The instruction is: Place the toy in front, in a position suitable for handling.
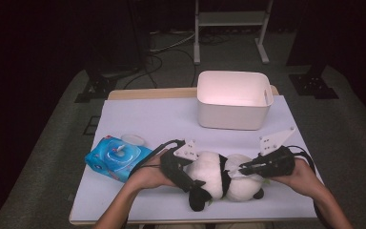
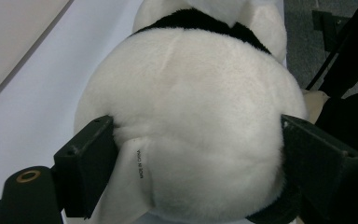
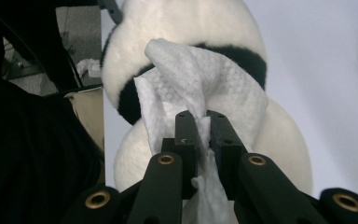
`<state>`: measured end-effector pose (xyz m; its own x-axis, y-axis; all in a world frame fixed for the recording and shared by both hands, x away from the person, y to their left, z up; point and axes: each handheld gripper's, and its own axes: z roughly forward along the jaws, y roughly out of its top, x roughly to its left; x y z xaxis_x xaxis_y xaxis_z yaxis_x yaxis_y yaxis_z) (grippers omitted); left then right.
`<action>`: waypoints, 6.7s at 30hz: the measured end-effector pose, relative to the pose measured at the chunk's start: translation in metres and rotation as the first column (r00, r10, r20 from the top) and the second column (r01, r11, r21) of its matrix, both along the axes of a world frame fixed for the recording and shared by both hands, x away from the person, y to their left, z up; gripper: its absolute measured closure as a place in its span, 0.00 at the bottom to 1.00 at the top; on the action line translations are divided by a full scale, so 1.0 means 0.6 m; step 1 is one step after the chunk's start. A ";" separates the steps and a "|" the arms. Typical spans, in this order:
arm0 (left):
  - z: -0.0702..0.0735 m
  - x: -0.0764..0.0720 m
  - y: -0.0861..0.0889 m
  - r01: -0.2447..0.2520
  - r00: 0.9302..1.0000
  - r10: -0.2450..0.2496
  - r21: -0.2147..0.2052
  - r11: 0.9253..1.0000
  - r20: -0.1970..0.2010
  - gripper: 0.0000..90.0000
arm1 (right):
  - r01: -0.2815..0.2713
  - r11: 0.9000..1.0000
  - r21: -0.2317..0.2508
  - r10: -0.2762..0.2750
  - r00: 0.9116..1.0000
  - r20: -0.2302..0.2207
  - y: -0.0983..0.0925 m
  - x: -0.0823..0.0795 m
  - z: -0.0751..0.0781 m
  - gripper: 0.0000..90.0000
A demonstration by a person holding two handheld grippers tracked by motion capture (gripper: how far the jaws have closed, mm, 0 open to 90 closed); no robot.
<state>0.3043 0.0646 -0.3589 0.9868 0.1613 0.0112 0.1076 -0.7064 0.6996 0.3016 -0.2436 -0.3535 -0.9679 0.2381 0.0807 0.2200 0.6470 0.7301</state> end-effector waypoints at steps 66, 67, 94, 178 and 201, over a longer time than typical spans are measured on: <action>0.012 -0.003 -0.019 0.006 1.000 -0.006 -0.007 1.000 0.002 0.21 | 0.034 0.999 0.008 -0.033 0.999 -0.032 -0.032 0.008 -0.006 0.91; 0.009 -0.005 -0.018 0.005 1.000 -0.005 -0.014 1.000 0.005 0.23 | 0.026 1.000 0.007 -0.026 0.999 -0.030 -0.025 0.011 -0.004 0.91; 0.000 -0.026 -0.009 0.004 0.999 -0.002 -0.026 1.000 0.040 0.23 | 0.034 0.999 0.027 -0.032 0.997 -0.076 -0.011 0.057 -0.006 0.91; -0.003 -0.021 0.001 -0.019 0.999 0.020 -0.018 1.000 0.038 0.20 | 0.032 0.998 0.062 -0.031 0.999 -0.020 -0.017 -0.009 -0.018 0.91; -0.020 -0.010 -0.037 -0.010 0.999 0.011 -0.047 0.999 0.031 0.20 | -0.114 0.993 0.031 0.112 0.992 0.050 0.094 -0.013 0.021 0.90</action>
<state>0.2986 0.0424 -0.3712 0.9844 0.1726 0.0340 0.0924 -0.6719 0.7349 0.2936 -0.1872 -0.3409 -0.9914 0.1250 0.0398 0.1112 0.6403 0.7600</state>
